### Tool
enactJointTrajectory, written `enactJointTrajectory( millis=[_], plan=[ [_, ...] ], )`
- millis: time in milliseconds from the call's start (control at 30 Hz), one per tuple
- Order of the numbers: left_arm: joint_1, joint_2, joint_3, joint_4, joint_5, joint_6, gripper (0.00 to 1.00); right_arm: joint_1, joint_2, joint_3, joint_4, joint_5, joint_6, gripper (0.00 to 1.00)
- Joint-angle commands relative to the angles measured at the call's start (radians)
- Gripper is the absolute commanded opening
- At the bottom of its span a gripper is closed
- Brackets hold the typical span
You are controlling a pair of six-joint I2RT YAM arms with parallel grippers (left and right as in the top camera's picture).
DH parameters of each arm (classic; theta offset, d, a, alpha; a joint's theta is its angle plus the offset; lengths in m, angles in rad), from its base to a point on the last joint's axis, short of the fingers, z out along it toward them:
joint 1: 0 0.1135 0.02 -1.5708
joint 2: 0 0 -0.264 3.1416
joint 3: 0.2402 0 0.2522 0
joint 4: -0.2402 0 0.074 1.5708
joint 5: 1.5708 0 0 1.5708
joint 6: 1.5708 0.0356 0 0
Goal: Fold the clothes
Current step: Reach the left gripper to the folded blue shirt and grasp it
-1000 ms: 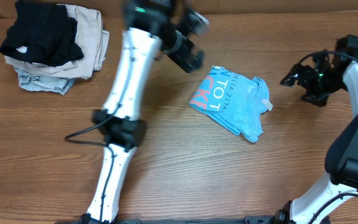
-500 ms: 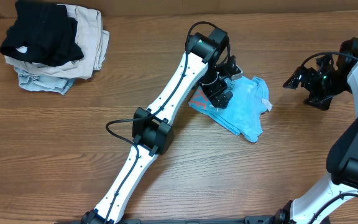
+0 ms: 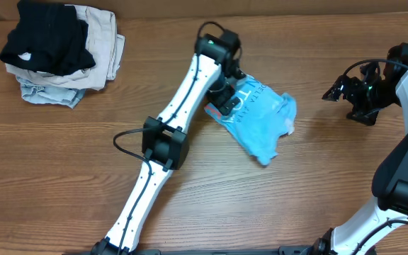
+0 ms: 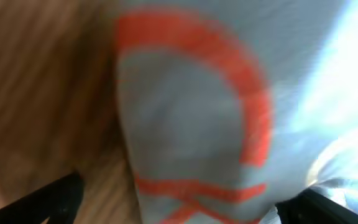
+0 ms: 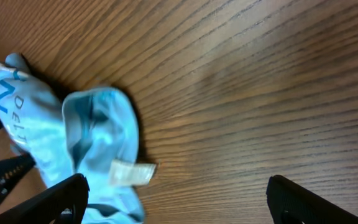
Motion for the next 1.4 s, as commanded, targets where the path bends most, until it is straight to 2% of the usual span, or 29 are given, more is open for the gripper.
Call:
enactJointTrajectory(
  millis=[0, 267, 333, 367, 433, 600, 767, 867, 1133, 1267, 1367],
  plan=[
    [0.1, 0.034, -0.038, -0.006, -0.09, -0.014, 1.0, 0.002, -0.027, 0.021, 0.002, 0.002, -0.005, 0.98],
    [0.271, 0.032, -0.037, -0.004, -0.125, -0.015, 1.0, 0.002, -0.027, 0.021, 0.002, 0.002, -0.004, 1.0],
    [0.303, 0.03, -0.037, 0.011, -0.094, -0.032, 1.0, 0.002, -0.027, 0.021, 0.003, 0.002, -0.004, 1.0],
    [0.328, 0.017, -0.037, 0.023, -0.013, -0.032, 1.0, 0.002, -0.027, 0.021, 0.006, 0.002, -0.004, 1.0],
    [0.346, -0.01, -0.036, 0.032, 0.031, -0.024, 1.0, 0.002, -0.027, 0.021, 0.005, 0.002, -0.005, 1.0],
    [0.346, -0.142, -0.035, 0.049, 0.02, 0.013, 1.0, 0.002, -0.027, 0.021, 0.007, 0.002, -0.005, 1.0],
    [0.278, -0.36, -0.036, 0.057, 0.029, 0.036, 1.0, 0.002, -0.027, 0.021, 0.013, -0.005, -0.004, 1.0],
    [0.214, -0.43, -0.036, 0.037, 0.031, 0.063, 1.0, 0.002, -0.027, 0.021, 0.013, -0.03, -0.005, 1.0],
    [0.023, -0.412, -0.091, -0.036, 0.003, 0.064, 1.0, 0.002, -0.027, 0.021, 0.002, -0.029, -0.039, 1.0],
    [-0.066, -0.412, -0.252, -0.015, -0.233, -0.032, 1.0, 0.002, -0.027, 0.021, -0.003, -0.028, -0.039, 1.0],
    [-0.087, -0.412, -0.36, 0.025, -0.348, -0.092, 1.0, 0.002, -0.027, 0.021, -0.004, -0.028, -0.039, 1.0]
  ],
)
